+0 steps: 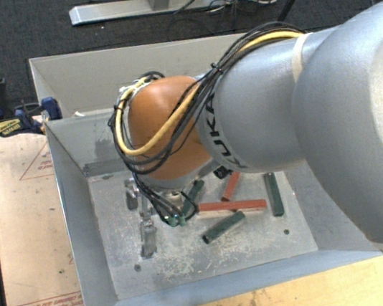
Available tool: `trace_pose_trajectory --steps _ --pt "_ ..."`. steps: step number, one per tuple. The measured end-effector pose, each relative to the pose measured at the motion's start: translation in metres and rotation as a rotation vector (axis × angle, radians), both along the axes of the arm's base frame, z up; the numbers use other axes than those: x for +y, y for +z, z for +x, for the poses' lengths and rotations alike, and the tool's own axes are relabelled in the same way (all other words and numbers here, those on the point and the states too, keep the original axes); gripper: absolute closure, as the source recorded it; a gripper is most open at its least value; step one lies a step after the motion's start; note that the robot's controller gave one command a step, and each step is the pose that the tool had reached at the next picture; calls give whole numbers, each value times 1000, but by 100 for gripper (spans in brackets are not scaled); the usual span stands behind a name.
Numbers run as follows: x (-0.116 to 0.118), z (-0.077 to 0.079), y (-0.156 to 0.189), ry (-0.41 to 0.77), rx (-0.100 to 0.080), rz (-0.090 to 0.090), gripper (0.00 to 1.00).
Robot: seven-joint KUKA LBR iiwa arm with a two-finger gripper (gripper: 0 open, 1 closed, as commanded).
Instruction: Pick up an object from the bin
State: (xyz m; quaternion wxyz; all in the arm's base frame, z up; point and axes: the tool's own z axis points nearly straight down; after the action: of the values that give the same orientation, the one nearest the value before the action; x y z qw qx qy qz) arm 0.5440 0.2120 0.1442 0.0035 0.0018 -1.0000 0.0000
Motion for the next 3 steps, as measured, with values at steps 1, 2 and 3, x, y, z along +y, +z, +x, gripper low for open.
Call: trace_pose_trajectory --steps 1,2,3 --pt "-1 2 4 -3 -7 1 0" --pt "2 -15 -15 78 -16 3 0" --pt "20 -4 -74 182 -8 3 100"
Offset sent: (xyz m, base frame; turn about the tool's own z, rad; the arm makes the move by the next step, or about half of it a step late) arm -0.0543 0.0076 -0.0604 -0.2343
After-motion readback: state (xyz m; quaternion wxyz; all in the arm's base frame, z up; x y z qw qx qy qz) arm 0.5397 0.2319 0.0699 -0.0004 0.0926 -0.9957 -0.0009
